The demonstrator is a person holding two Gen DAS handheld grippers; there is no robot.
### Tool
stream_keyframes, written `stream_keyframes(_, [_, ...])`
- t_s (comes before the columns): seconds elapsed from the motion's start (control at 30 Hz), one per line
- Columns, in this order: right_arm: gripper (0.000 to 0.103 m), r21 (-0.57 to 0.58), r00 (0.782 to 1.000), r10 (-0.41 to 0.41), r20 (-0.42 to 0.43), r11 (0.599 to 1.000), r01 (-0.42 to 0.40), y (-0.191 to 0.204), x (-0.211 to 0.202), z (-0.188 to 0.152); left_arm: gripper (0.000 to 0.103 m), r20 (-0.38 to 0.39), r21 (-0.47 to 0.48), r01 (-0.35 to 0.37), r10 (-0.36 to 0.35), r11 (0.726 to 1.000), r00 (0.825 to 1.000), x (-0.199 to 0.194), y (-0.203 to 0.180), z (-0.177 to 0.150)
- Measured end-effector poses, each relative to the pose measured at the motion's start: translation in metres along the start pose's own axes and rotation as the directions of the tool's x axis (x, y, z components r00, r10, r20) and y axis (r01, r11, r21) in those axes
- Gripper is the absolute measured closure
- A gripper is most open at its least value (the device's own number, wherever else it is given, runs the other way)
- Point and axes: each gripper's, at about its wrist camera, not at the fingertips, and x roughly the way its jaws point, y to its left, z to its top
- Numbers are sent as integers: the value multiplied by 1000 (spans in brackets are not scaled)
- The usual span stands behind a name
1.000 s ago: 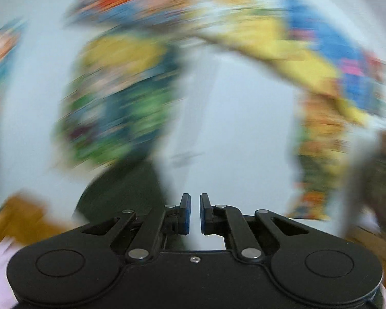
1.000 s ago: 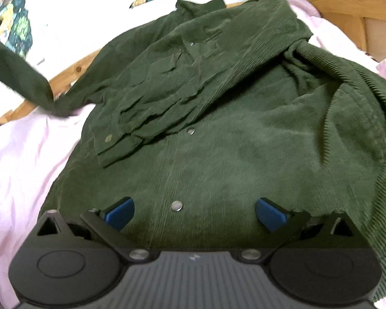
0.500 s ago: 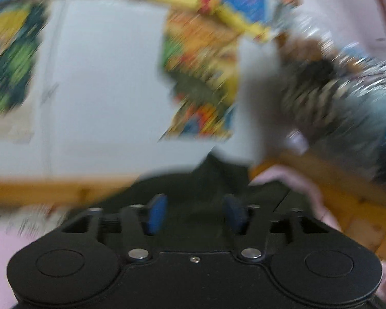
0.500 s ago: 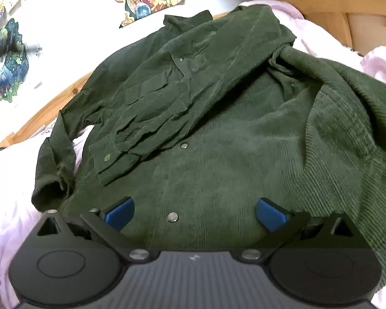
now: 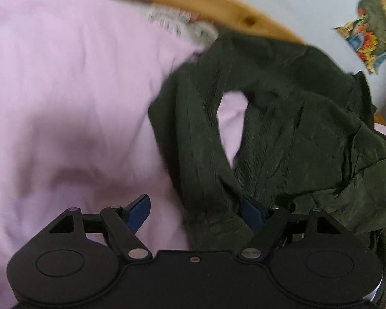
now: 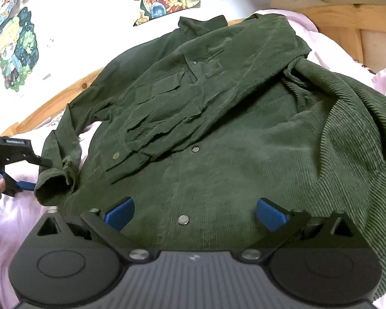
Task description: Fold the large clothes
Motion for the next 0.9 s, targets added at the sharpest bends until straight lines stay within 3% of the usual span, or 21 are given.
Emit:
stream_keyframes(0.03, [0,5,1000,1,-3,1000,-1,-1,0,0,30,-18,-9,7,-7,1000,1000,4,0,-3])
stream_keyframes(0.07, [0,11,1000,1,-5,1000,-1,-2,1,0,40,-38,-17,14,-15,1000,999,9,1,-5])
stream_keyframes(0.1, [0,18,1000,1,-7,1000,-1,-3,1,1,71,-59,-22,28,-29,999,998,13,2,-8])
stream_keyframes(0.13, [0,25,1000,1,-8,1000,-1,-5,1,1,86,-86,-20,38,-39,999,995,18,2,-10])
stream_keyframes(0.27, [0,35,1000,3,-6,999,-2,-6,1,0,91,-65,40,32,-29,999,997,0,-22,-1])
stream_keyframes(0.33, [0,30,1000,4,-6,1000,-4,-5,1,0,91,-62,41,69,-66,997,996,-18,-38,8])
stream_keyframes(0.4, [0,24,1000,4,-3,1000,-4,-4,1,0,91,-68,11,166,-165,986,984,-40,-58,19])
stream_keyframes(0.47, [0,25,1000,-2,5,1000,2,-4,0,0,91,-63,-14,291,-291,957,955,-61,-79,24])
stream_keyframes(0.53, [0,35,1000,-15,19,999,14,-5,-3,0,91,-51,12,410,-409,912,911,-79,-107,22])
stream_keyframes(0.6, [0,56,999,-34,32,998,32,-8,-5,0,90,-61,86,478,-474,874,878,-86,-137,8])
stream_keyframes(0.67, [0,89,997,-61,46,994,57,-13,-9,-1,87,-96,155,508,-499,847,861,-78,-161,-10])
stream_keyframes(0.73, [0,120,996,-72,56,991,65,-18,-11,-1,76,-162,198,520,-496,831,853,-55,-179,-34])
stream_keyframes(0.77, [0,130,995,-75,62,989,67,-21,-13,-1,58,-209,191,528,-491,828,846,-42,-183,-44])
stream_keyframes(0.8, [0,136,995,-78,68,988,69,-22,-14,-1,47,-257,168,535,-487,828,835,-28,-184,-54])
stream_keyframes(0.9, [0,146,991,-102,91,985,88,-24,-19,-2,38,-280,124,531,-484,838,829,-5,-173,-73])
